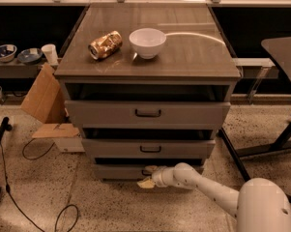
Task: Open bottom drawer
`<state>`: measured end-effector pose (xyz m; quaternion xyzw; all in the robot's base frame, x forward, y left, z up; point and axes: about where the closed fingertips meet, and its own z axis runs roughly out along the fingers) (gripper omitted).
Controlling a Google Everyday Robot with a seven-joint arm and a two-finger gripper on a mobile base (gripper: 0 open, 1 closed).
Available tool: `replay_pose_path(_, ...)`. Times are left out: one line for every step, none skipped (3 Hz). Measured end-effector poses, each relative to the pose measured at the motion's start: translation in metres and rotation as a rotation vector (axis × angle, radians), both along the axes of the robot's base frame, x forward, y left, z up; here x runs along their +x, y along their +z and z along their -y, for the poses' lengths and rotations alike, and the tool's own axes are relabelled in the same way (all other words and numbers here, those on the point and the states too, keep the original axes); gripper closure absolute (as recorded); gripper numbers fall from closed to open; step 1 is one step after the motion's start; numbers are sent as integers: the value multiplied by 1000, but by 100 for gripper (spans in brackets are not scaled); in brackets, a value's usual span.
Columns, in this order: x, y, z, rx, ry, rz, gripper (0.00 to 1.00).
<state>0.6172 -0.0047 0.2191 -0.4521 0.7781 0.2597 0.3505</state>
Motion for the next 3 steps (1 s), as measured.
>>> replay_pose_path(5, -11, 7, -3, -20, -22, 38)
replay_pose_path(7, -21, 13, -6, -32, -44, 37)
replay_pose_path(7, -29, 17, -10, -39, -63, 38)
